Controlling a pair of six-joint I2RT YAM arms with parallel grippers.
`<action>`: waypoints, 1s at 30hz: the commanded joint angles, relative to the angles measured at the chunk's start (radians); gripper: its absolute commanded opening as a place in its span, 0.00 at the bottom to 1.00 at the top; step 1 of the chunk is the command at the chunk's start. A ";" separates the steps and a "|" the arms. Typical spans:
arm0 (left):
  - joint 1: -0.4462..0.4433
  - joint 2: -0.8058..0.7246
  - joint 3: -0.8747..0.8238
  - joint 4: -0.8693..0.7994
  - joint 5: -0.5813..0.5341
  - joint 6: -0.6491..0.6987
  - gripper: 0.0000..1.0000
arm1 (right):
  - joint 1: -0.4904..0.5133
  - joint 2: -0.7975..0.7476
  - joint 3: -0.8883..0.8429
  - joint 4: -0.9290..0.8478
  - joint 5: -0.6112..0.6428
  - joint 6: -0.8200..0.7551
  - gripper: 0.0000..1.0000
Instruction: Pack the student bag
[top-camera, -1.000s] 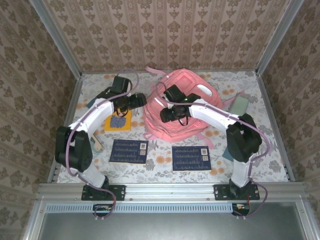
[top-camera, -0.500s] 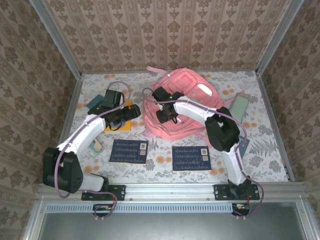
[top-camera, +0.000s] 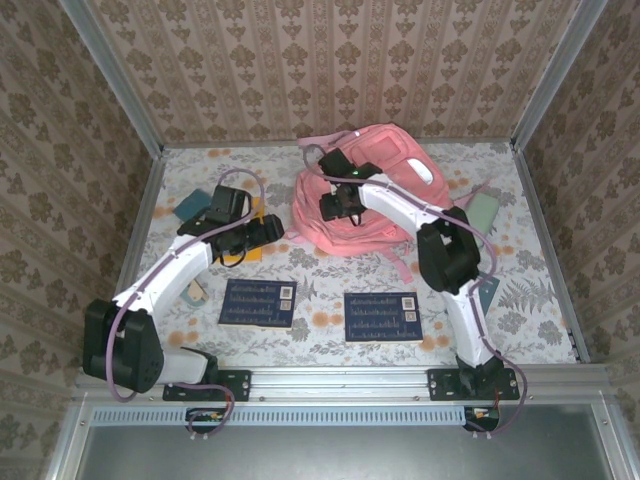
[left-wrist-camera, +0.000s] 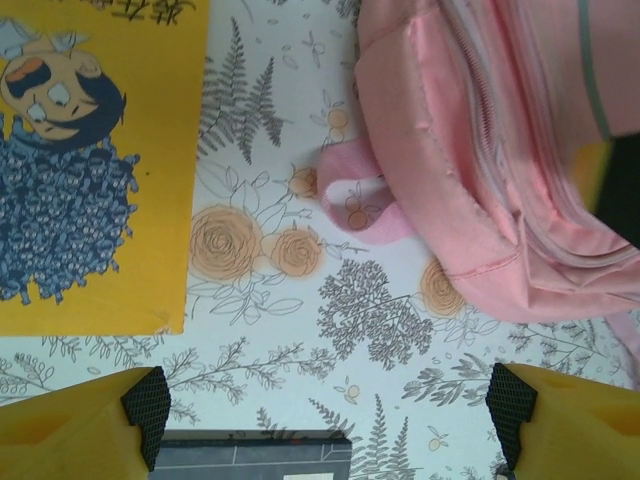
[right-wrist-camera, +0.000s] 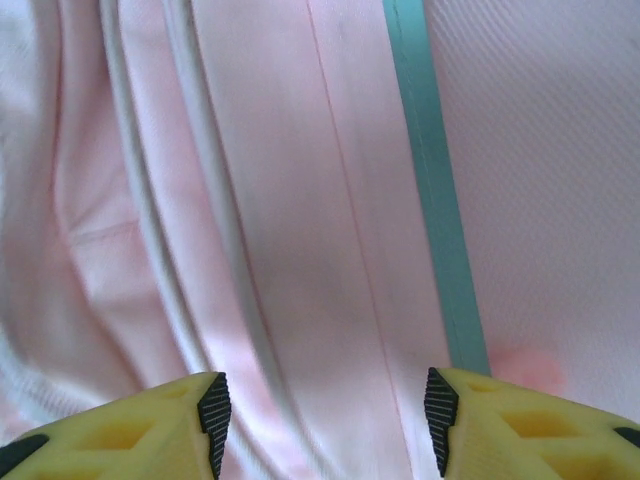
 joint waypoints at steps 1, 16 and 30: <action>-0.004 -0.019 -0.027 -0.045 -0.063 -0.047 0.86 | 0.009 -0.174 -0.127 0.053 -0.076 0.050 0.57; 0.030 -0.253 -0.294 -0.089 -0.129 -0.182 0.77 | 0.237 -0.331 -0.503 0.339 -0.288 0.114 0.44; 0.182 0.025 -0.252 0.146 0.041 -0.066 0.33 | 0.495 -0.156 -0.516 0.464 -0.325 0.201 0.02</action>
